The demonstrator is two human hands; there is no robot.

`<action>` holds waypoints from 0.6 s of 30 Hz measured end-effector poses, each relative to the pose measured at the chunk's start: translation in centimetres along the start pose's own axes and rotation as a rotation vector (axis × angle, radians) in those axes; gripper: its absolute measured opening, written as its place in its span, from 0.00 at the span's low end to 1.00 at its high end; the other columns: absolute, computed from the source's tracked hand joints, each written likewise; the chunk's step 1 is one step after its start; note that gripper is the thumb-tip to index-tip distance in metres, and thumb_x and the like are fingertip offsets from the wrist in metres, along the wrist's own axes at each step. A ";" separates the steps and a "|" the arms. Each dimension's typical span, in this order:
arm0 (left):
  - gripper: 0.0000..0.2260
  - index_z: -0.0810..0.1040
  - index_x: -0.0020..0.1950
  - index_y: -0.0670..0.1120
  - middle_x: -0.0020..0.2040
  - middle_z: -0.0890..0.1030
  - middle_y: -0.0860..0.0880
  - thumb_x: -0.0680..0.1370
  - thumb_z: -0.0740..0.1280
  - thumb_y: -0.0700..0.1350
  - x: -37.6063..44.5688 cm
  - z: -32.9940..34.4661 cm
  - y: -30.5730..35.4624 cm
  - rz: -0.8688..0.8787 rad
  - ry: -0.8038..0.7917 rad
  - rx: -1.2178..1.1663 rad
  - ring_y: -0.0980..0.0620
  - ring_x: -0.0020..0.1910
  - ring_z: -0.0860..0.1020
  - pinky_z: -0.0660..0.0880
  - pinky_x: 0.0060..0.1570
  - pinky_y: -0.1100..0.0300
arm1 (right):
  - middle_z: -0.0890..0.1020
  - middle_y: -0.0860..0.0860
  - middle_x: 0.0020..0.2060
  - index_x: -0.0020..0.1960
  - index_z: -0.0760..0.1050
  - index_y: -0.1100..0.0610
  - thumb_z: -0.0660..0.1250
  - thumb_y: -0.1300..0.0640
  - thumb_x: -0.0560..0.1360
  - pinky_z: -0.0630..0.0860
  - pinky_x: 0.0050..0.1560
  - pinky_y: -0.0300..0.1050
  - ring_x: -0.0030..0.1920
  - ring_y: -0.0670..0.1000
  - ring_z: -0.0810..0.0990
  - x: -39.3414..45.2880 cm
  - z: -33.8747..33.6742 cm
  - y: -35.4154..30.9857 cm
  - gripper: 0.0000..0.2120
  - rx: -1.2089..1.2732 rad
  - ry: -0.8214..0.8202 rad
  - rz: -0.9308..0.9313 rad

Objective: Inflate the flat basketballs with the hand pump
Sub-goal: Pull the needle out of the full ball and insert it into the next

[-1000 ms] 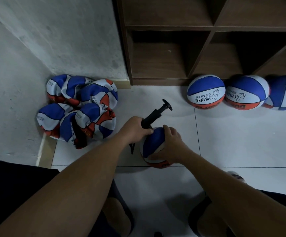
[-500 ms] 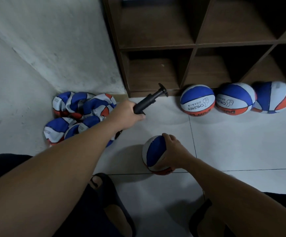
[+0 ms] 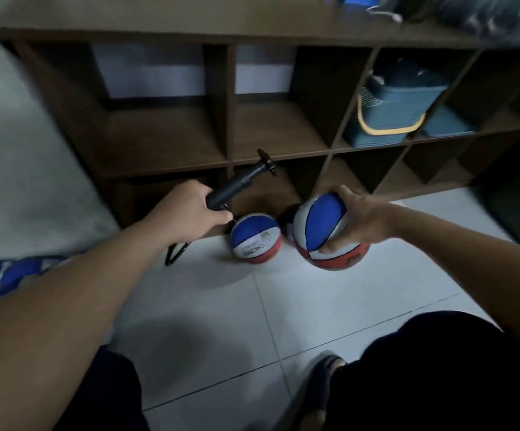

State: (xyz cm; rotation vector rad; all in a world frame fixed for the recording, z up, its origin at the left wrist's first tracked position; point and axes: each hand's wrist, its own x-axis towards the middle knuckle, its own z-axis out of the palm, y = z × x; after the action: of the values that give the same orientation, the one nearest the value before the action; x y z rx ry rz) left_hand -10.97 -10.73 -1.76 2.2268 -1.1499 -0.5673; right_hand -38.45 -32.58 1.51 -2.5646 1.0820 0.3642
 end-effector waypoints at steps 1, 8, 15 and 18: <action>0.13 0.86 0.44 0.49 0.34 0.85 0.49 0.72 0.80 0.58 0.7 1.3 1.2 0.014 -0.002 -0.012 0.48 0.35 0.85 0.83 0.40 0.48 | 0.73 0.46 0.65 0.74 0.60 0.40 0.82 0.21 0.46 0.83 0.60 0.54 0.61 0.54 0.78 -0.1 0.4 2.2 0.64 0.062 0.050 0.049; 0.17 0.78 0.36 0.46 0.27 0.74 0.51 0.74 0.78 0.55 4.2 10.5 6.0 0.089 -0.123 0.007 0.49 0.28 0.73 0.69 0.31 0.57 | 0.69 0.48 0.65 0.73 0.60 0.44 0.84 0.24 0.46 0.79 0.52 0.50 0.59 0.54 0.76 0.1 8.3 15.2 0.64 0.327 0.323 0.377; 0.17 0.77 0.38 0.45 0.26 0.72 0.52 0.76 0.77 0.54 7.1 14.4 5.9 0.071 -0.156 0.040 0.51 0.26 0.69 0.66 0.29 0.57 | 0.69 0.50 0.65 0.69 0.59 0.44 0.83 0.25 0.48 0.85 0.56 0.60 0.64 0.58 0.75 5.6 14.1 23.4 0.59 0.404 0.371 0.492; 0.21 0.73 0.35 0.43 0.24 0.68 0.53 0.75 0.78 0.54 7.8 15.8 5.1 0.028 -0.158 0.076 0.53 0.24 0.67 0.64 0.27 0.58 | 0.69 0.49 0.66 0.70 0.60 0.46 0.84 0.28 0.49 0.82 0.61 0.57 0.66 0.56 0.72 7.8 17.0 25.4 0.58 0.396 0.338 0.484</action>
State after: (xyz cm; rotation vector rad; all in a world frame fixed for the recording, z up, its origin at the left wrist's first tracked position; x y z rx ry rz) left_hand -19.12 -24.17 -11.19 2.2594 -1.2999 -0.7100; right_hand -53.41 -47.54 -21.92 -2.0371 1.7043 -0.1741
